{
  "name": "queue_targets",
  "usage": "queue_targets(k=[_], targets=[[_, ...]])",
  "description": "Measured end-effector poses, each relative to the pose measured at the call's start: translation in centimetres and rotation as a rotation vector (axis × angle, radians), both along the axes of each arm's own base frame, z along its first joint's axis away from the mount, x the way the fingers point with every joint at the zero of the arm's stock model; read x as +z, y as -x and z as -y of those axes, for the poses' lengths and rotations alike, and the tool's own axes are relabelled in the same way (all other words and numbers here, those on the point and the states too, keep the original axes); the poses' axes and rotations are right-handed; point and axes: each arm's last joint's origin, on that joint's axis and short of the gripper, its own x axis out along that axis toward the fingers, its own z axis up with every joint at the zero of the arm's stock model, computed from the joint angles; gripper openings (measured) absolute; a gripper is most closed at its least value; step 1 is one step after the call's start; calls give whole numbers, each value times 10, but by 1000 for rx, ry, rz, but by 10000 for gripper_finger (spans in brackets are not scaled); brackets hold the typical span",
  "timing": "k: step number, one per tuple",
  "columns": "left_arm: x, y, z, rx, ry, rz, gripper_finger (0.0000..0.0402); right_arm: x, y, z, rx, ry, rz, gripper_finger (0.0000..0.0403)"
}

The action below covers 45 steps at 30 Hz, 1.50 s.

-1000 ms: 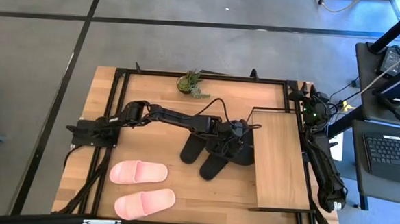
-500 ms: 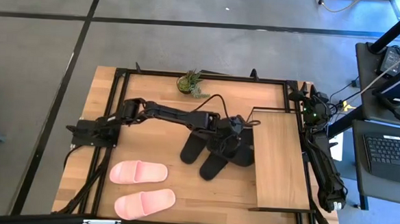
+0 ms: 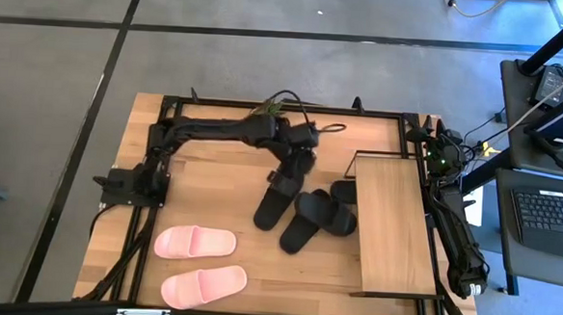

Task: Pick and place slides into the shelf
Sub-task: Put the black slides under the shelf

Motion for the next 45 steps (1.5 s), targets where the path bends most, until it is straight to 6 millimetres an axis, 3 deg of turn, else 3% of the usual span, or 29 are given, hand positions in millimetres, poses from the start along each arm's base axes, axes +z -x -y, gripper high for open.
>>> queue_targets(k=[4,9,21,29,39,45], targets=[[1,16,-3,80,130,-109,174,0,0,0,0,0,0,188],[1,19,-2,60,376,-125,174,0,0,0,0,0,0,188],[2,15,3,6,395,-91,174,0,0,0,0,0,-4,188],[3,10,9,-75,280,-43,174,0,0,0,0,0,-8,188],[2,6,40,-416,-28,-41,172,0,0,0,0,0,-7,188],[2,5,58,-519,-174,-60,146,0,0,0,0,-1,-5,188]])
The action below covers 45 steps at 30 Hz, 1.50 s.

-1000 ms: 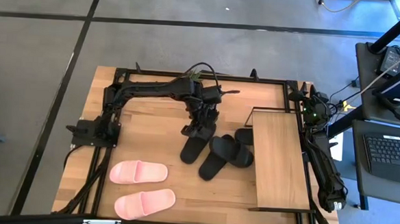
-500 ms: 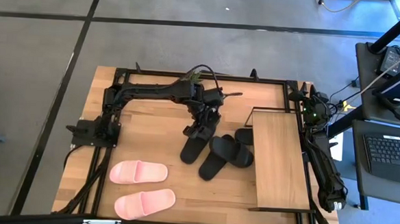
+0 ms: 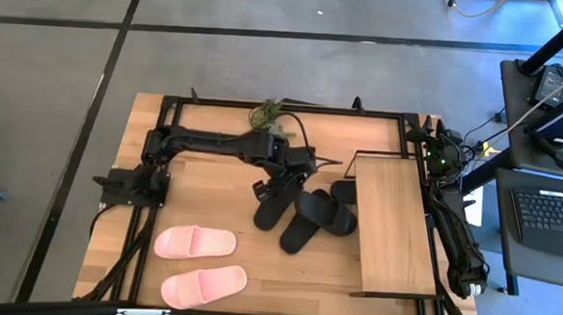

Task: Pick and place slides into the shelf
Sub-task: Put the black slides under the shelf

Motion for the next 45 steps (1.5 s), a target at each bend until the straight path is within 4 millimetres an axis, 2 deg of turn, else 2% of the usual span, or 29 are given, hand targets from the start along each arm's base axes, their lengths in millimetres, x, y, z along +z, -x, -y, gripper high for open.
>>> queue_targets(k=[4,18,21,27,30,39,45], targets=[[1,-3,5,-38,-54,29,131,0,0,0,0,0,0,188],[1,-2,6,25,-7,25,129,0,0,0,0,0,0,188],[0,-1,6,29,-6,6,143,0,0,0,0,0,1,188],[0,-1,6,19,-26,9,208,0,0,0,0,0,1,188],[0,0,3,-43,-60,0,227,0,0,0,0,1,1,188],[-1,2,1,-164,-102,-18,232,0,0,0,0,0,0,188],[2,1,2,-123,-85,5,232,0,0,0,0,0,-3,188]])
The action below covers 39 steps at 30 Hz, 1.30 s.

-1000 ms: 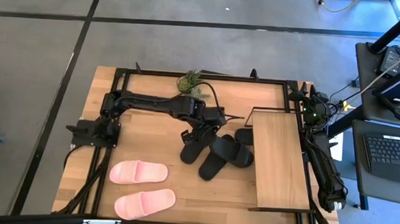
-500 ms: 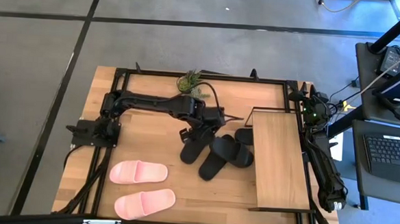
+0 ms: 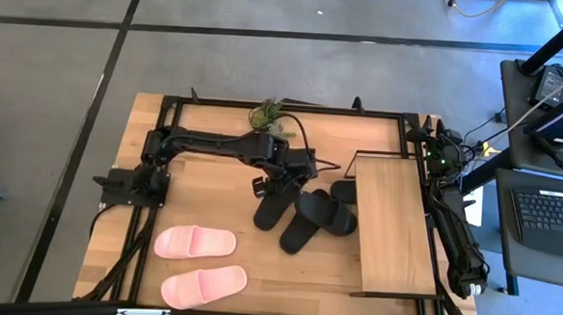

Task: Pick and place slides into the shelf
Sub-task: Put the black slides under the shelf

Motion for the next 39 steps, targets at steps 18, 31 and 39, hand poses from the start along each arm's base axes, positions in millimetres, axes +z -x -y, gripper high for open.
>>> queue_targets(k=[18,31,39], targets=[[12,28,14,115,70,71,232,0,0,0,1,-2,-22,188],[-18,56,-1,60,88,389,232,-1,-1,0,23,-4,32,188],[-43,46,-10,20,72,484,232,-1,-1,0,30,-6,34,188]])
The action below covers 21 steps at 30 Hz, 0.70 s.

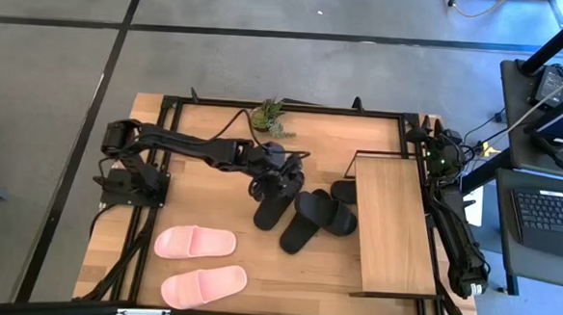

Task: Pick and place slides into the shelf
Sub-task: Put the black slides under the shelf

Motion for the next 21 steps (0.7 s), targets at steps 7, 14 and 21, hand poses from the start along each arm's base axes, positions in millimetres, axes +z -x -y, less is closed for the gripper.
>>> queue_targets(k=[7,14,21], targets=[[-10,1,2,-51,-51,-24,232,0,0,0,1,-1,-5,188],[-21,-1,5,-147,-6,-40,232,0,0,0,1,-1,-4,188],[-40,-15,5,-98,-59,-28,232,0,0,0,2,-1,-2,188]])
